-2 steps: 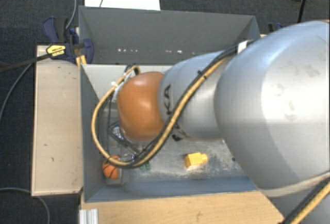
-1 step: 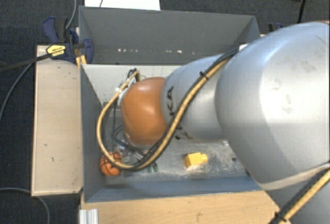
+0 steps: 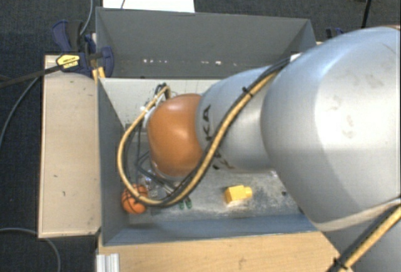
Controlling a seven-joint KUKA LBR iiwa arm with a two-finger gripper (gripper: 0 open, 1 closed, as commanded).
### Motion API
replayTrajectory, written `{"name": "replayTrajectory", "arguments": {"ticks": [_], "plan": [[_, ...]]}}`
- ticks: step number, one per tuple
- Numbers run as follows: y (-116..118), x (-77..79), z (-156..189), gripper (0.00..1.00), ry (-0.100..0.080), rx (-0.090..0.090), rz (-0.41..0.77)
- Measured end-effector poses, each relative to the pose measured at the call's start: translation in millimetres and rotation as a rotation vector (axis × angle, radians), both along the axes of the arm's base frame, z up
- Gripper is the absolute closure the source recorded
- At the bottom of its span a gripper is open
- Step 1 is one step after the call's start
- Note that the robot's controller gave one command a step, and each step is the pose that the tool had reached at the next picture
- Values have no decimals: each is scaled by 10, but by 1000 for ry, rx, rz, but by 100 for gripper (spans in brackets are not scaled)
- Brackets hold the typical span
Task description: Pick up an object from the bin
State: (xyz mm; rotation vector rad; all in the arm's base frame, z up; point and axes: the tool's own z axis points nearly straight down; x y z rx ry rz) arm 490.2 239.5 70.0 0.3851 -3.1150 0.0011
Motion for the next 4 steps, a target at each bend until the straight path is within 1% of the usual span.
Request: {"name": "replayTrajectory", "arguments": {"ticks": [1, 2, 3, 4], "plan": [[-49, 13, 517, 100, 4, 0, 19], [-47, 65, 1203, 100, 1, 0, 27], [47, 270, 1019, 100, -14, 7, 8], [-4, 235, 1260, 100, 7, -2, -7]]}}
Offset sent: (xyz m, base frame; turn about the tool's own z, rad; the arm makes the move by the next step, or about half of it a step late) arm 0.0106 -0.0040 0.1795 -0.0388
